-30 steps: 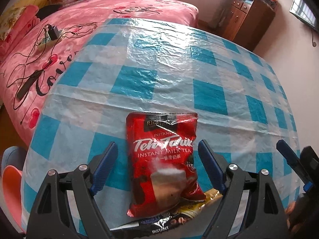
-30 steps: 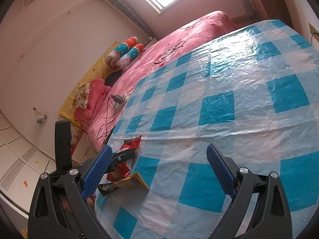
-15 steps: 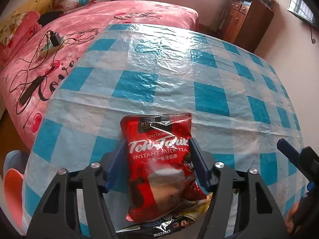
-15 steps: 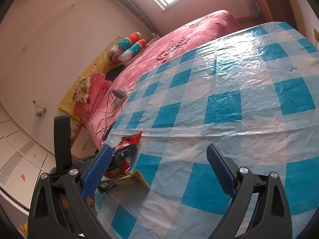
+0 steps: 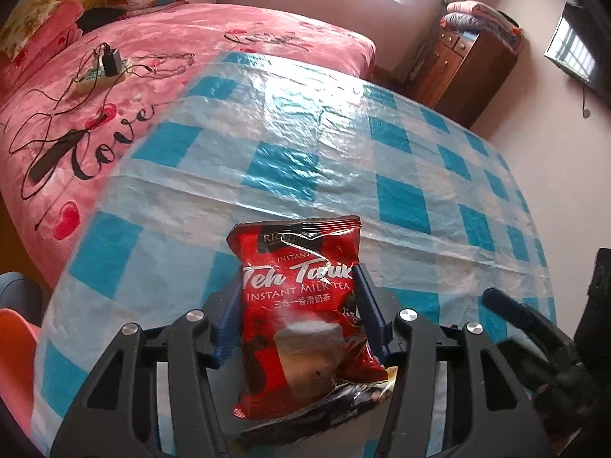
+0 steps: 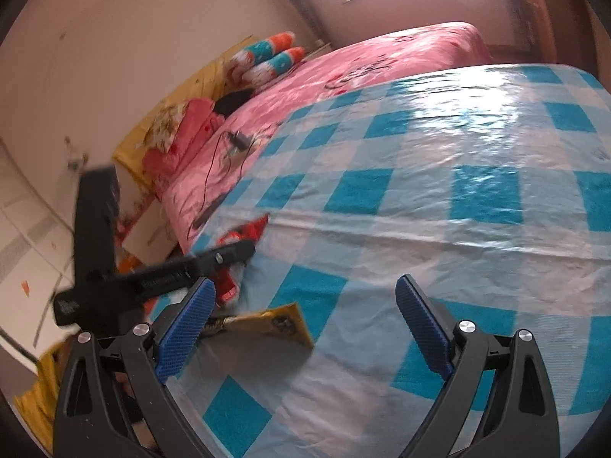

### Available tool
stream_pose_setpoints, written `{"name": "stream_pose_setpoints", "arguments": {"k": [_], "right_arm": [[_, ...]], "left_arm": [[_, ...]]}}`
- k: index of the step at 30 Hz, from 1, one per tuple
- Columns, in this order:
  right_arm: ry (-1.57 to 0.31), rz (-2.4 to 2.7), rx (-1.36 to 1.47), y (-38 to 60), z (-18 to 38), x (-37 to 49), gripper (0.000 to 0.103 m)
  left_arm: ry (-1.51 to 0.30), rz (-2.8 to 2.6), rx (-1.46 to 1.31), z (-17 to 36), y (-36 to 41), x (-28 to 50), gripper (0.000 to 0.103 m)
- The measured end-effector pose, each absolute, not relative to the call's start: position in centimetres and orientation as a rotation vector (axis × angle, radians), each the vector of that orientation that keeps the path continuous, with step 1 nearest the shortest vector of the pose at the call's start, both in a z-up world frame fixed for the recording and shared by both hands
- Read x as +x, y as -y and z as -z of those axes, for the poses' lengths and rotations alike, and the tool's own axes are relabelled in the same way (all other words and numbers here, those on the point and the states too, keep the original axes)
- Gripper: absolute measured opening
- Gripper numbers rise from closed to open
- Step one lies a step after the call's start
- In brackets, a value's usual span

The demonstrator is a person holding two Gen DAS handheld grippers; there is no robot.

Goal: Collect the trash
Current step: 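Grasp the Coffee stick with the right tool while the left tool holds the sachet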

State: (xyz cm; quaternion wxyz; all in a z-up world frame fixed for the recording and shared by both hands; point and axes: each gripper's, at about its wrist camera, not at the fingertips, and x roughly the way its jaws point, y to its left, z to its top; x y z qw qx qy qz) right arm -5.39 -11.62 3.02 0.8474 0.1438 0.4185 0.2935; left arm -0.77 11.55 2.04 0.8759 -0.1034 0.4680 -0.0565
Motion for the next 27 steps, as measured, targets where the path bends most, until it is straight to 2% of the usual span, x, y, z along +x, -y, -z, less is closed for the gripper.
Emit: {"name": "stream_pose_setpoints", "arguments": {"k": [8, 18, 27], "right_arm": [[-0.892, -0.613, 0.068, 7.2, -2.4, -6.6, 0.094], [-0.948, -0.708, 0.082, 6.0, -1.6, -6.2, 0.094], [-0.981, -0.859, 0.061, 3.7, -1.8, -9.4, 0.094]], "left_arm": [[-0.937, 0.101, -0.253, -3.5, -15.8, -3.1, 0.055], [-0.952, 0.076, -0.297, -2.5, -20.9, -5.9, 0.055], [-0.928, 0.093, -0.323, -2.0, -23.0, -7.3, 0.055]]}}
